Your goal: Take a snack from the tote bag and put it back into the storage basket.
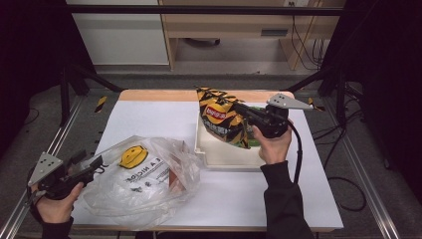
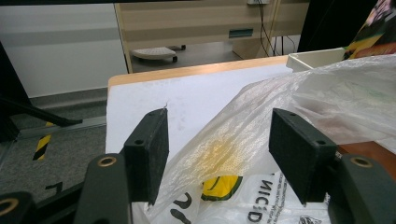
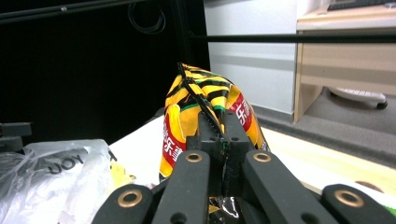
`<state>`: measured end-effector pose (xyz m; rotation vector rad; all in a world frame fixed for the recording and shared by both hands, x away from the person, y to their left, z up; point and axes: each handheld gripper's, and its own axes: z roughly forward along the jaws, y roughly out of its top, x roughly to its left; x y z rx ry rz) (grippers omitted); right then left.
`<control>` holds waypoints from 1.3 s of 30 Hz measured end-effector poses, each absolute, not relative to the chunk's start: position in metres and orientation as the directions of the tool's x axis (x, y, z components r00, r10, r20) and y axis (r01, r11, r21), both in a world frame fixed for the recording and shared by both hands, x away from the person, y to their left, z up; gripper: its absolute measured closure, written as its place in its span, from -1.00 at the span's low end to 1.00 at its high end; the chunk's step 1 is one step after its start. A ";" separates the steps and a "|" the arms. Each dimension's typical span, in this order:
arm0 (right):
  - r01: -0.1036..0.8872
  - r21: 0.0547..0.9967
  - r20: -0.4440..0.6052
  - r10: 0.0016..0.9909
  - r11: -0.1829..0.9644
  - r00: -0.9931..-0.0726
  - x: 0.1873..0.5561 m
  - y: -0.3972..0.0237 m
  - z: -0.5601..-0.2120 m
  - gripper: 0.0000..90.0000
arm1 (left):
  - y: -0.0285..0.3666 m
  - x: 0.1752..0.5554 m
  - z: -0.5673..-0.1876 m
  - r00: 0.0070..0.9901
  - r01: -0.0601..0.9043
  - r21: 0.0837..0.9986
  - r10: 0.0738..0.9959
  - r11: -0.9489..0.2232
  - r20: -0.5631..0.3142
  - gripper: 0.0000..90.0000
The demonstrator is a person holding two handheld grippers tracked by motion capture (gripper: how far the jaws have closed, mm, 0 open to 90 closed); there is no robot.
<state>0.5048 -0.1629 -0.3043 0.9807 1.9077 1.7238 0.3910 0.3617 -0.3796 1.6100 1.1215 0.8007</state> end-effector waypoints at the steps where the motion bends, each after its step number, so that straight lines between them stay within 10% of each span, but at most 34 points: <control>1: 0.245 0.970 0.172 0.714 -0.001 -0.678 0.506 -0.162 -0.307 1.00 | 0.362 0.391 -0.380 0.357 0.291 0.952 0.934 -0.096 -0.014 -0.17; 28: 0.323 0.946 0.187 0.776 0.023 -0.603 0.571 -0.146 -0.369 0.94 | 0.362 0.394 -0.383 0.354 0.302 0.948 0.935 -0.098 -0.016 -0.17; 39: 0.274 0.961 0.092 0.889 0.039 -0.449 0.584 -0.148 -0.376 0.54 | 0.362 0.394 -0.384 0.354 0.305 0.947 0.935 -0.102 -0.013 -0.17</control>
